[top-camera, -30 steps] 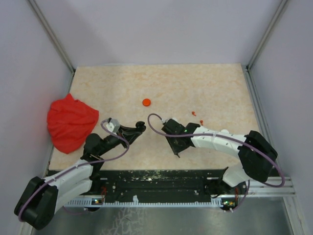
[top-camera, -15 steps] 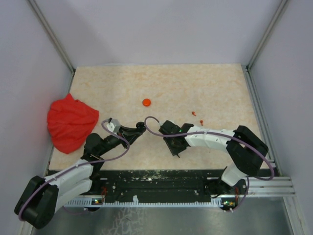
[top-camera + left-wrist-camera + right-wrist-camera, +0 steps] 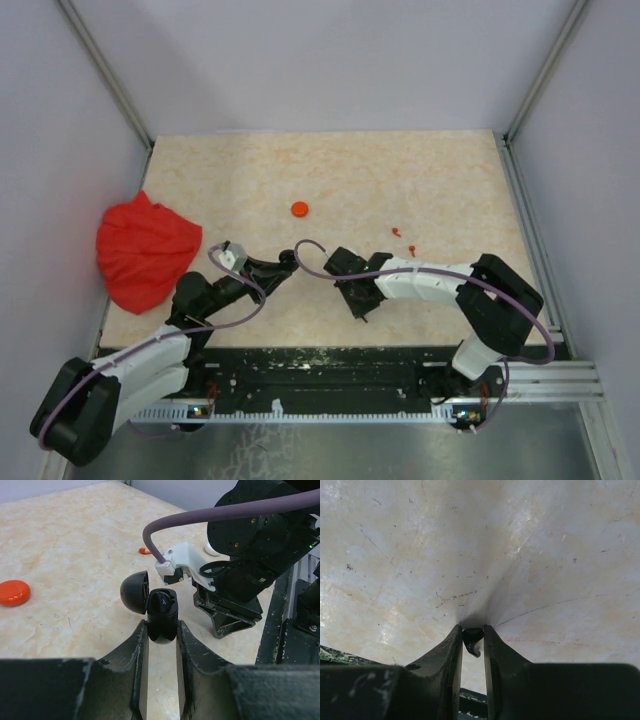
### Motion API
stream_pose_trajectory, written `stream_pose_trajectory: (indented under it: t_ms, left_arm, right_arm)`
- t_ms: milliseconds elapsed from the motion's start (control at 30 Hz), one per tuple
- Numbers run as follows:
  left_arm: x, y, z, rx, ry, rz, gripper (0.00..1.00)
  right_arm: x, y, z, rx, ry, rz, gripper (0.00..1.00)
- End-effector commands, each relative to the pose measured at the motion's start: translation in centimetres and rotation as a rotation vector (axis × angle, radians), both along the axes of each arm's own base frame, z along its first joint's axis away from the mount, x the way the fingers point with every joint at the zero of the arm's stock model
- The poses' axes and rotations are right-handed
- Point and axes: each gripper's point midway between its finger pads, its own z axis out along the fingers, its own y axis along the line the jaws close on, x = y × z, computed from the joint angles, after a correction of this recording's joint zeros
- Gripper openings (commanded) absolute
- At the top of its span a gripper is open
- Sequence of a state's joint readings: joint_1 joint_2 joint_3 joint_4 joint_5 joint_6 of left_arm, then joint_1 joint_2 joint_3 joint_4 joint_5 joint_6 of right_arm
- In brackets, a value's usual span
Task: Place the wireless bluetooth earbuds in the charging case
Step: Pick up the earbud from the center of the board, then place the earbud in the charging case.
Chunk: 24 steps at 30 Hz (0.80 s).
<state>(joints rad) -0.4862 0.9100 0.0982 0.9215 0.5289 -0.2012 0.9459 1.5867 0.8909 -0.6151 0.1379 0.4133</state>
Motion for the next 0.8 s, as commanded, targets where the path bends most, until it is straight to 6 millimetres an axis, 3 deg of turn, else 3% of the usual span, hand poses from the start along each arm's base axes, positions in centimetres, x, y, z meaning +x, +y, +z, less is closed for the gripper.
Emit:
stream_pose_trajectory:
  t_ms: [0, 200, 467, 767]
  left_arm:
    - [-0.3, -0.1, 0.7, -0.02, -0.034, -0.019, 0.01]
    - [-0.3, -0.3, 1.5, -0.037, -0.068, -0.034, 0.01]
    - [0.1, -0.8, 3.4, -0.075, -0.113, -0.052, 0.01]
    - [0.1, -1.4, 5.4, -0.141, -0.166, -0.085, 0.01]
  right_arm:
    - [0.7, 0.5, 1.6, 0.047, -0.051, -0.013, 0.18]
    - [3.2, 2.3, 6.8, 0.167, -0.205, -0.009, 0.18]
    - [6.5, 5.2, 16.6, 0.433, -0.478, -0.041, 0.17]
    - [7.3, 8.1, 25.5, 0.695, -0.7, -0.021, 0.17]
